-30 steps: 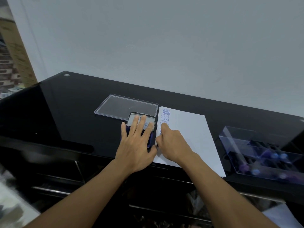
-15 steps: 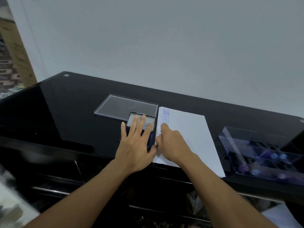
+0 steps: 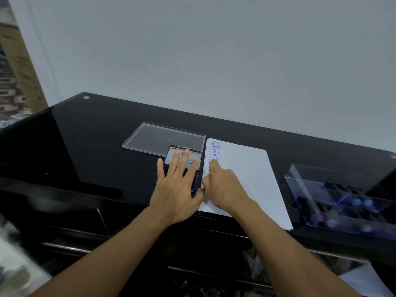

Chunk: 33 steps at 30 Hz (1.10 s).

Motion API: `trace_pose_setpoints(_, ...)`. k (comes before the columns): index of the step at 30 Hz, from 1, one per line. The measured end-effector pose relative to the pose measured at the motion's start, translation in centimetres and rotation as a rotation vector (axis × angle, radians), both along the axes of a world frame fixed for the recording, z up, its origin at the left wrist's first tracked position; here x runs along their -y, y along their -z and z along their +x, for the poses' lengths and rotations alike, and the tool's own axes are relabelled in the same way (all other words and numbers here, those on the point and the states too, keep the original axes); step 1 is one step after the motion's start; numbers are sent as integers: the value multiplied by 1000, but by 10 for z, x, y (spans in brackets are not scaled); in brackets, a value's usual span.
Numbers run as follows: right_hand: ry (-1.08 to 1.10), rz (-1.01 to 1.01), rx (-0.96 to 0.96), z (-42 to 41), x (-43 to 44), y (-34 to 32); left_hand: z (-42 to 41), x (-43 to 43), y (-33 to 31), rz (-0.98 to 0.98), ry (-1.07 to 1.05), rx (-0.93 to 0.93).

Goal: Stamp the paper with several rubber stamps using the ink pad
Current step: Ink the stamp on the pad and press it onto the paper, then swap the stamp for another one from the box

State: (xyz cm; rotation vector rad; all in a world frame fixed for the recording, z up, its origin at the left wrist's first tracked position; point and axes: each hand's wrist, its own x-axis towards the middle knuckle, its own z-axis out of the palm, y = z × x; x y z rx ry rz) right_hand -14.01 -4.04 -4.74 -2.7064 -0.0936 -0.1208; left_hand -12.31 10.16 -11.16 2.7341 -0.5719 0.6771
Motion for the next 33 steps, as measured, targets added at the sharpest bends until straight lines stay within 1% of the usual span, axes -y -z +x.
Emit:
trace_pose_setpoints(5,-2,3,11,-2,1,5,0,-1,1,2,-6,7)
trace_pose_setpoints(22,-6,25,-71,4,6,-4,0,-1,0,13,6,-22)
trace_pose_setpoints(24,6,35,-57,5,9,-8,0,-1,1,10,12,-31)
trace_pose_setpoints(29,133,185,67,9,27,-29,-1,-2,-1,-79,46,-59)
trace_pose_setpoints(33,160,298,70,12,38,-46,1,-2,-6,-263,57,-94)
